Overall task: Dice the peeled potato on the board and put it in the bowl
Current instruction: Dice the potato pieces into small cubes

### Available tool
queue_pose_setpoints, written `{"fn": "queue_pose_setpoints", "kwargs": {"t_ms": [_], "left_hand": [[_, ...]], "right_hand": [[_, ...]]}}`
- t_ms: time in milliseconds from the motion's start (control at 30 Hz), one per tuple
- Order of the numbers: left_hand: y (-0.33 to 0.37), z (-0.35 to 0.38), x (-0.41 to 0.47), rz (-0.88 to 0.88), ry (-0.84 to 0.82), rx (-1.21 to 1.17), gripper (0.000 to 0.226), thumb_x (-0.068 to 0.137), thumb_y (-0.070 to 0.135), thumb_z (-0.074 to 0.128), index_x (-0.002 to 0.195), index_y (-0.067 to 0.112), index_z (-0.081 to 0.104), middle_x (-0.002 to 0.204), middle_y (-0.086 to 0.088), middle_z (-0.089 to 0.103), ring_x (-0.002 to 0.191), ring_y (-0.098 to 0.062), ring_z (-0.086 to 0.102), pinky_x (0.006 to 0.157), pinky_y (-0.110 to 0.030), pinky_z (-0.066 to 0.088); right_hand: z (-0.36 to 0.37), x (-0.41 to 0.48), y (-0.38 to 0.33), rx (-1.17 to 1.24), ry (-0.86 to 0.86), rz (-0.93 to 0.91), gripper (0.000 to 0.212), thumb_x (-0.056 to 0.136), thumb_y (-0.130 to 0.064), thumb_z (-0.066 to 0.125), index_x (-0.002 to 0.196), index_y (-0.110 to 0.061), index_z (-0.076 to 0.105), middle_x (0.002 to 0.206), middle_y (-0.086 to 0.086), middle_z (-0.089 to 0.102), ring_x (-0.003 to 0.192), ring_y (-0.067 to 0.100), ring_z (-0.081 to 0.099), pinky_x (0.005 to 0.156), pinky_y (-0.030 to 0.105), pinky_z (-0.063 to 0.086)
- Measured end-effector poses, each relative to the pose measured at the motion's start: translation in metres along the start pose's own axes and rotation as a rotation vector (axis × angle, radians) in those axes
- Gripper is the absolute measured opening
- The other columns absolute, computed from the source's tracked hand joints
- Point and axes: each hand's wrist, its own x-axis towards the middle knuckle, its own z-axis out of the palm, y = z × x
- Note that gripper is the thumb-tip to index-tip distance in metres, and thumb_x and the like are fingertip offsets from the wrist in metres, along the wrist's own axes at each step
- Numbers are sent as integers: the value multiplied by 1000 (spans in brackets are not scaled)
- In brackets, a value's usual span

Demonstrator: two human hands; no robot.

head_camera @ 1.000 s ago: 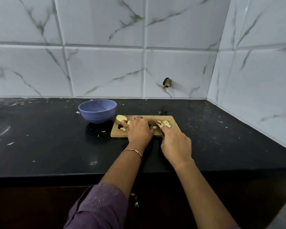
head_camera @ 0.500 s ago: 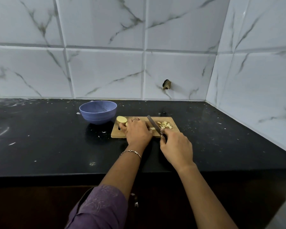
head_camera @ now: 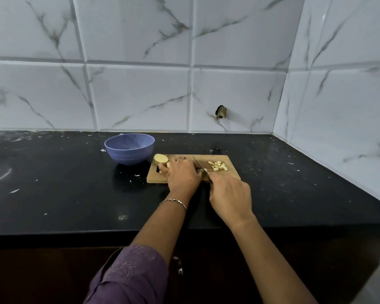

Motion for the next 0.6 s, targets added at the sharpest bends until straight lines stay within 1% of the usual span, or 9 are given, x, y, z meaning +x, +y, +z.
{"fn": "queue_pose_setpoints", "kwargs": {"t_ms": [100, 167, 267, 333, 400, 500, 533, 600], "left_hand": [[0, 1, 1, 10, -4, 12, 21, 93, 36, 57, 102, 26, 73, 119, 0, 61, 124, -22, 43, 109, -56, 14], [1, 2, 3, 16, -7, 30, 23, 93, 37, 57, 103, 25, 73, 119, 1, 60, 123, -21, 43, 108, -56, 14], [2, 5, 4, 34, -7, 50, 25, 93, 36, 55, 105, 24, 73, 118, 1, 60, 122, -21, 43, 105, -53, 16], [2, 4, 5, 40, -9, 51, 25, 94, 35, 55, 107, 24, 73, 120, 1, 60, 122, -21, 43, 104, -52, 17], [2, 3, 5, 45, -13, 48, 25, 95, 34, 54, 107, 24, 73, 120, 1, 59, 123, -21, 43, 105, -52, 17], [1, 3, 4, 45, -8, 50, 23, 96, 32, 54, 108, 26, 73, 123, 1, 58, 124, -22, 42, 105, -53, 17], [1, 3, 3, 34, 2, 45, 23, 97, 32, 54, 109, 28, 73, 124, 1, 58, 125, -22, 41, 106, -54, 16], [0, 2, 2, 2, 18, 27, 24, 96, 33, 54, 111, 29, 72, 127, 1, 56, 127, -22, 40, 109, -56, 13]], "right_hand": [[2, -1, 1, 13, 5, 17, 20, 93, -12, 54, 102, -26, 66, 92, -8, 68, 80, 13, 64, 60, 30, 51], [2, 0, 2, 15, 10, 35, 22, 94, -12, 53, 105, -26, 66, 94, -8, 68, 81, 13, 65, 60, 29, 50], [2, 2, 3, 0, 3, 72, 22, 95, -12, 52, 109, -25, 64, 96, -7, 68, 82, 16, 65, 58, 28, 39], [1, 3, 2, -2, 0, 97, 21, 95, -12, 51, 108, -24, 63, 97, -6, 68, 81, 17, 66, 58, 28, 36], [1, 3, 3, 15, -2, 132, 16, 95, -14, 52, 103, -23, 62, 92, -7, 65, 80, 18, 66, 58, 28, 35], [0, 2, 5, 94, 14, 195, 8, 96, -21, 54, 100, -25, 60, 79, -9, 54, 79, 18, 64, 60, 28, 34], [-1, 1, 6, 121, 23, 199, 9, 97, -23, 54, 102, -26, 61, 78, -9, 55, 78, 18, 63, 61, 28, 35], [-2, 0, 6, 157, 26, 182, 12, 97, -24, 54, 105, -26, 62, 85, -7, 63, 80, 18, 65, 62, 28, 38]]}}
